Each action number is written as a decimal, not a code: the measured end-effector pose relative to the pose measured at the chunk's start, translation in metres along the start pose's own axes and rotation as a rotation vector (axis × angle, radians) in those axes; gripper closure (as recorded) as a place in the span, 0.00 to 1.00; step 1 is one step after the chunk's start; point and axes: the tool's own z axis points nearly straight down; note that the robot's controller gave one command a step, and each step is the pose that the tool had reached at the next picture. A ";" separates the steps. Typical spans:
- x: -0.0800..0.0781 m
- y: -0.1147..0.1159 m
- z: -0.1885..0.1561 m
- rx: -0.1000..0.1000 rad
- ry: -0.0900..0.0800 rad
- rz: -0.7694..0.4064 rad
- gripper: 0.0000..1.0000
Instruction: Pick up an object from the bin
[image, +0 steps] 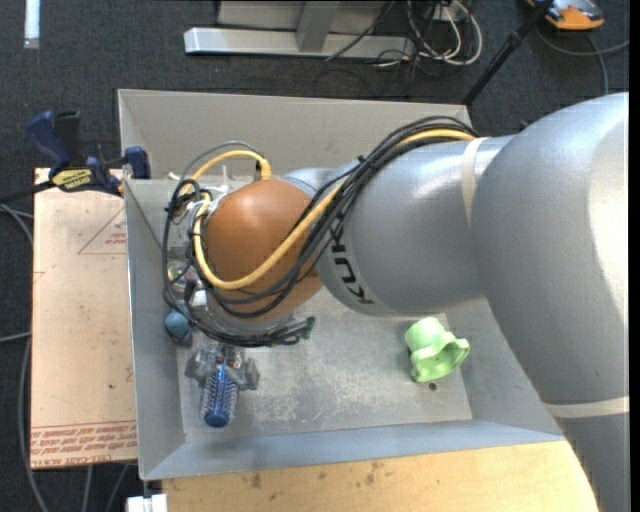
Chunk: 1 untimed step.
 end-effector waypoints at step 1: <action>-0.002 -0.001 -0.062 0.006 -0.004 0.003 1.00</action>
Offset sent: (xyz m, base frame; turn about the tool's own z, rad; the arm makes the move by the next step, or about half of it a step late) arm 0.0002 0.0001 0.0595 0.0000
